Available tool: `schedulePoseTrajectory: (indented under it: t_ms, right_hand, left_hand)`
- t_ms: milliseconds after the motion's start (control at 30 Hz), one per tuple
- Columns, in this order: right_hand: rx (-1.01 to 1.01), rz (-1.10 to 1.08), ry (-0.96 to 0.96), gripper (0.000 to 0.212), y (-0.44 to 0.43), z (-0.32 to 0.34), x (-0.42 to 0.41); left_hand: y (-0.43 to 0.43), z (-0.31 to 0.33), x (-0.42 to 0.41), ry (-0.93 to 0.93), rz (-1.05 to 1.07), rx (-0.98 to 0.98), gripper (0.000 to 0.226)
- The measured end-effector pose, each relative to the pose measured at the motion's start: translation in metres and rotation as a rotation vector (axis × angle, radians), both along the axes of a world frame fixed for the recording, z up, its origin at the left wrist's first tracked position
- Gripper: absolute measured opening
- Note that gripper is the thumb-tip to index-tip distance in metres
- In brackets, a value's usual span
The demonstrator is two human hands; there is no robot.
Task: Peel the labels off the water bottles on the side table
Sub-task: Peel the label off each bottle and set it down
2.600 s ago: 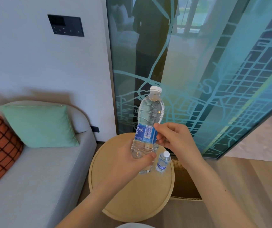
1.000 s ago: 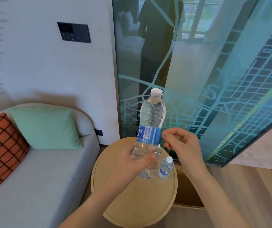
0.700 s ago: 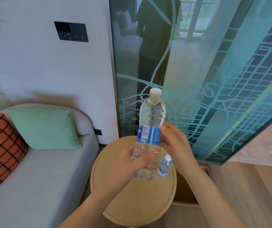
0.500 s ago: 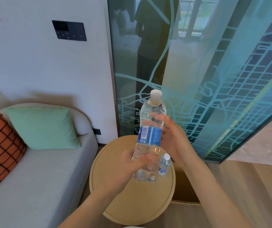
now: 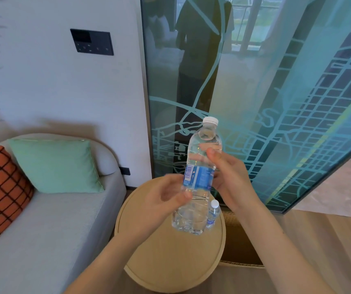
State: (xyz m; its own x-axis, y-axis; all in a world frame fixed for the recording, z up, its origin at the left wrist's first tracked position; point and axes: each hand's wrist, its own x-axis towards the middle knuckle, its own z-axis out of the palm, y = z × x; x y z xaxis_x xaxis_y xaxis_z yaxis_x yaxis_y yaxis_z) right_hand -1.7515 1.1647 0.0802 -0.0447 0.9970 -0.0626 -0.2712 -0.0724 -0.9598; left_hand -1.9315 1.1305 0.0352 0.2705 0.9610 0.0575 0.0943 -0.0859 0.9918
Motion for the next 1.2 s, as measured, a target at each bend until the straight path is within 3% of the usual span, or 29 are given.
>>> schedulePoseTrajectory:
  t_ms: [100, 233, 467, 733, 933, 1200]
  right_hand:
    - [-0.006, -0.065, -0.018, 0.041, -0.004, 0.005, 0.000]
    - [0.014, -0.072, -0.003, 0.040, -0.011, 0.007, -0.003]
    - [0.031, -0.105, 0.009, 0.040, -0.020, 0.005, -0.005]
    - [0.013, -0.106, 0.017, 0.028, -0.023, 0.002, -0.006]
    - [0.001, -0.105, 0.029, 0.037, -0.024, -0.001, -0.007]
    - [-0.006, -0.082, 0.029, 0.032, -0.026, -0.003, -0.008]
  left_hand:
    - [0.007, 0.017, -0.005, 0.050, 0.241, 0.186, 0.044]
    - [0.010, 0.030, 0.010, 0.248, 0.297, 0.313, 0.032]
    - [0.004, 0.029, 0.029, 0.303, 0.361, 0.279, 0.044]
    - [0.000, 0.028, 0.031, 0.212, 0.394, 0.234, 0.027]
    - [-0.001, 0.026, 0.028, 0.189, 0.418, 0.192, 0.024]
    - [-0.003, 0.028, 0.024, 0.199, 0.409, 0.167, 0.022]
